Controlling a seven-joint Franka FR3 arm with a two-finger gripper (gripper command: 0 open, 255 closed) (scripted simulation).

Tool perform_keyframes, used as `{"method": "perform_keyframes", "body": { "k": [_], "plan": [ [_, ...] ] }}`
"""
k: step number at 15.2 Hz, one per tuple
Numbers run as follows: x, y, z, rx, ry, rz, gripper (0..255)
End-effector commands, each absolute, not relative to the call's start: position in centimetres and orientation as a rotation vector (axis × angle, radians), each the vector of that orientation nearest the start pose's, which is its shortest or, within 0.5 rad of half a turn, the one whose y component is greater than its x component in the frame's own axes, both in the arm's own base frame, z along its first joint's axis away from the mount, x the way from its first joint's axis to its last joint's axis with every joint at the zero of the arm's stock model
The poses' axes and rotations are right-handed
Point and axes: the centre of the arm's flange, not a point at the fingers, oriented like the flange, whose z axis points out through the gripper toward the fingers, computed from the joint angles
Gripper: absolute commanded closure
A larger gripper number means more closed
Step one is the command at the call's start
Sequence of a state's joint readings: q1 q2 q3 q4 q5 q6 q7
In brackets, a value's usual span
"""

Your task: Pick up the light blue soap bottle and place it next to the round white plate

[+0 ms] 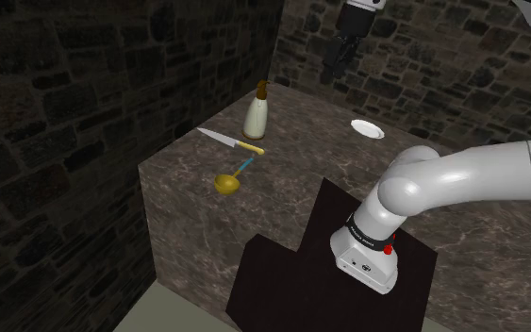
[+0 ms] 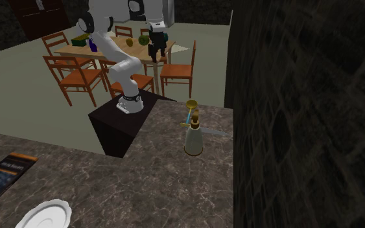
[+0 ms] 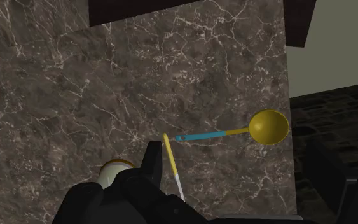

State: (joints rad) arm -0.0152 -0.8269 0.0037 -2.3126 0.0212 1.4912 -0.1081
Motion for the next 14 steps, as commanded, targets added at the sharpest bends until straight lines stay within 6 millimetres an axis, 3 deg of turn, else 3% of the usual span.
{"method": "perform_keyframes", "body": {
  "k": [1,14],
  "plan": [
    [28.8,0.0,61.6,-3.120,-0.152,-0.010,0],
    [44.2,-5.1,55.5,-3.102,0.248,0.011,0]
  ]
}}
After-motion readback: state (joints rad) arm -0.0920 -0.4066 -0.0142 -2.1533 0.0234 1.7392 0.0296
